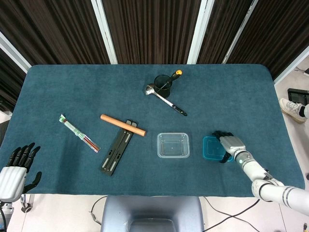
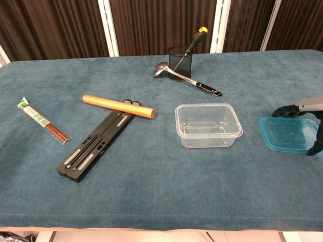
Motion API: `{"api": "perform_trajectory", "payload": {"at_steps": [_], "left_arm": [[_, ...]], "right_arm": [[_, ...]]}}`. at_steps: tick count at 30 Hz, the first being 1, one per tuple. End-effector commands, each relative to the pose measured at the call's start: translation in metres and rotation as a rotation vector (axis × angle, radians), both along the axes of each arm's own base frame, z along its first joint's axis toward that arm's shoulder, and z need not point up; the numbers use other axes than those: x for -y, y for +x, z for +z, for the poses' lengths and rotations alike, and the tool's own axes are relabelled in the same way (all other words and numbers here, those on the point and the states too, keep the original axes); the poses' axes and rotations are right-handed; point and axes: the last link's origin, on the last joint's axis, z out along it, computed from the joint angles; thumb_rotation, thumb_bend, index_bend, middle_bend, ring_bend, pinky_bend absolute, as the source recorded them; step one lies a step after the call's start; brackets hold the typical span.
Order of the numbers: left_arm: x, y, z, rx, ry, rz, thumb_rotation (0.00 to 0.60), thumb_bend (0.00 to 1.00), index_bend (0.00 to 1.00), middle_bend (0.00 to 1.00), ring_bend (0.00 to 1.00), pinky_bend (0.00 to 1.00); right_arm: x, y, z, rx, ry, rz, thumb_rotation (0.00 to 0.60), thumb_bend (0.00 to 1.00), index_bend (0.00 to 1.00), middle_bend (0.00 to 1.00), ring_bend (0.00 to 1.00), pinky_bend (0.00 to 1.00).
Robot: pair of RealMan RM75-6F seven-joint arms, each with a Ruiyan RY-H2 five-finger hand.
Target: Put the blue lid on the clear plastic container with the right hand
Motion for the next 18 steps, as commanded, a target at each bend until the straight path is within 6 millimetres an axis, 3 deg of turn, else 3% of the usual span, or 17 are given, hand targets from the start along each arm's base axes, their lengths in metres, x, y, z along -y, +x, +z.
{"api": "perform_trajectory", "payload": {"at_steps": [1,7,18], "left_arm": [[0.0,0.0001,0.0002,0.001,-0.001,-0.001,0.6,0.42,0.0,0.0,0.0,0.07],[0.0003,0.0003,0.0005,0.004,-0.003,-0.003,0.6,0.42,0.0,0.0,0.0,0.07],[0.0014,0.0004,0.0014,0.01,-0.001,-0.006,0.6,0.42,0.0,0.0,0.0,0.07]], "right_arm": [[-0.0008,0.0018,-0.0009,0.002,-0.006,0.006,0.6,0.14,0.3,0.12,0.0,0.0],[-0.0016,0.0037,-0.0037,-0.004,-0.013,0.017,0.6,0.14,0.4,0.2,0.06,0.0],[-0.0029,0.0076,-0.0055,-0.007,-0.029,0.031,0.6,0.15,0.48,0.29,0.16,0.04]]}}
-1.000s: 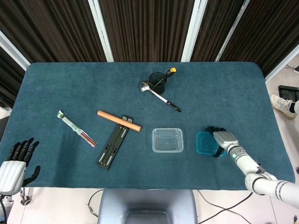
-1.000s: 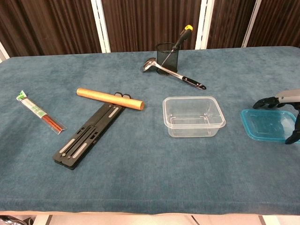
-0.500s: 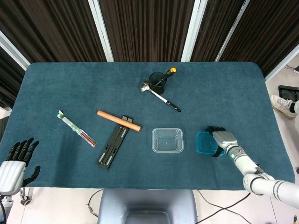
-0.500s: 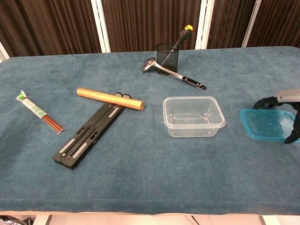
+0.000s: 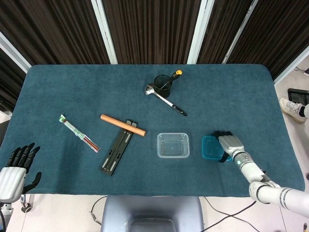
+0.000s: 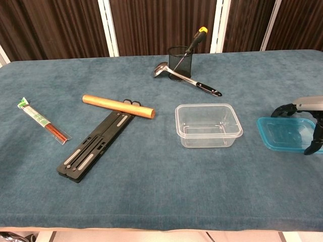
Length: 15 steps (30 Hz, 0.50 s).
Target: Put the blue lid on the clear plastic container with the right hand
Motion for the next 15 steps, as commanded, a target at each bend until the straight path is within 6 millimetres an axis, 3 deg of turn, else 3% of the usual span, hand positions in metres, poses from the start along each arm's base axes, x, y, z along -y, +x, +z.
{"api": "perform_trajectory", "payload": {"at_steps": [1,15], "left_arm": [[0.0001,0.0,0.0001,0.001,0.0,-0.001,0.6,0.42,0.0,0.0,0.0,0.07],[0.0,0.0003,-0.0001,0.002,-0.004,-0.004,0.6,0.42,0.0,0.0,0.0,0.07]], "right_arm": [[-0.0001,0.0014,0.0011,-0.001,-0.011,0.01,0.6,0.16,0.49,0.3,0.18,0.05],[-0.0031,0.01,0.0074,-0.01,-0.07,0.077,0.6,0.2,0.66,0.42,0.34,0.15]]}}
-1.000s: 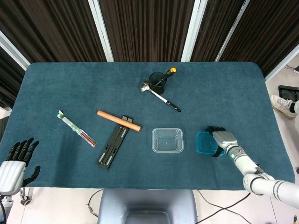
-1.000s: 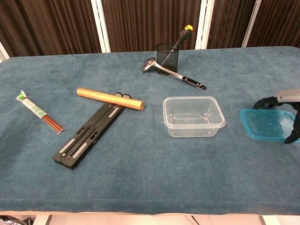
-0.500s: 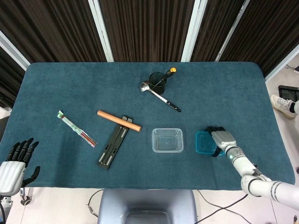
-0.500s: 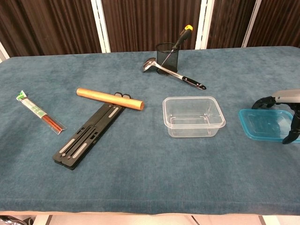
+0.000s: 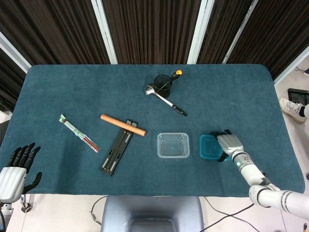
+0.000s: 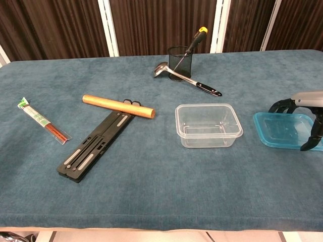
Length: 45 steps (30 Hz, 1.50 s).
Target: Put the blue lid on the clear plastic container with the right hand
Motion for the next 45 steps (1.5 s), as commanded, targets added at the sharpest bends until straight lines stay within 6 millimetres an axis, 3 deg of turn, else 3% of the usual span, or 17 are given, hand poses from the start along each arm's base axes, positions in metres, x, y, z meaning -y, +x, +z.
{"api": "perform_trajectory", "payload": {"at_steps": [1,8,13,17,21,32,37,45], "left_arm": [[0.0,0.0,0.0,-0.001,0.001,0.0,0.6,0.42,0.0,0.0,0.0,0.07],[0.001,0.0,0.0,-0.002,0.006,0.003,0.6,0.42,0.0,0.0,0.0,0.07],[0.0,0.0,0.0,-0.003,0.011,0.004,0.6,0.42,0.0,0.0,0.0,0.07],[0.0,0.0,0.0,-0.003,0.011,0.004,0.6,0.42,0.0,0.0,0.0,0.07],[0.0,0.0,-0.001,-0.004,0.007,0.002,0.6,0.42,0.0,0.0,0.0,0.07],[0.0,0.0,-0.001,-0.006,-0.001,0.002,0.6,0.42,0.0,0.0,0.0,0.07],[0.001,0.0,0.001,0.0,0.002,0.002,0.6,0.42,0.0,0.0,0.0,0.07],[0.002,0.0,0.001,0.001,-0.001,0.0,0.6,0.42,0.0,0.0,0.0,0.07]], "right_arm": [[0.0,0.002,0.002,0.0,-0.026,0.023,0.6,0.23,0.68,0.43,0.36,0.17],[-0.004,0.015,0.016,0.02,-0.088,0.098,0.6,0.28,0.75,0.48,0.42,0.29],[-0.006,0.037,0.036,0.1,-0.115,0.142,0.6,0.29,0.76,0.49,0.42,0.3],[-0.007,0.042,0.041,0.116,-0.114,0.151,0.6,0.29,0.76,0.49,0.42,0.3],[-0.006,0.08,0.053,0.213,-0.092,0.195,0.6,0.29,0.76,0.49,0.42,0.3],[0.009,0.144,0.016,0.304,0.048,0.188,0.6,0.29,0.76,0.49,0.42,0.3],[0.012,0.154,-0.004,0.283,0.074,0.169,0.6,0.29,0.76,0.49,0.42,0.3],[0.013,0.154,-0.019,0.224,0.078,0.146,0.6,0.29,0.76,0.49,0.42,0.3]]}}
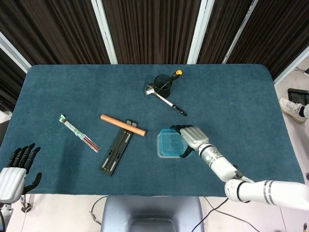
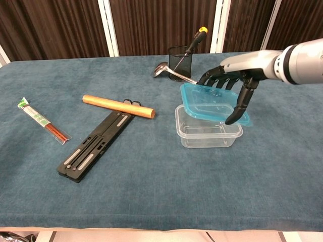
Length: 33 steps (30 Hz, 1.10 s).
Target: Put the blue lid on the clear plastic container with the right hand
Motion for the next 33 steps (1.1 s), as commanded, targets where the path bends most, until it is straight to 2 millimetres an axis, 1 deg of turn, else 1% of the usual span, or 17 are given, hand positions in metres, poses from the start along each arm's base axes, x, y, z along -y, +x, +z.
{"api": "perform_trajectory", "payload": {"at_steps": [1,12,22,33], "left_arm": [[0.0,0.0,0.0,0.001,0.001,0.0,0.6,0.42,0.0,0.0,0.0,0.07],[0.0,0.0,0.0,0.001,0.0,0.001,0.6,0.42,0.0,0.0,0.0,0.07],[0.0,0.0,0.0,0.002,0.001,0.0,0.6,0.42,0.0,0.0,0.0,0.07],[-0.001,0.0,-0.001,0.001,-0.002,0.001,0.6,0.42,0.0,0.0,0.0,0.07]], "right_arm": [[0.001,-0.001,-0.006,-0.026,-0.003,-0.003,0.6,0.29,0.76,0.49,0.42,0.3],[0.004,-0.005,-0.015,-0.035,0.005,-0.033,0.6,0.29,0.76,0.49,0.42,0.3],[0.004,-0.005,-0.018,-0.039,0.004,-0.023,0.6,0.29,0.76,0.49,0.42,0.3],[0.003,-0.004,-0.026,-0.057,0.011,-0.011,0.6,0.29,0.76,0.49,0.42,0.3]]}}
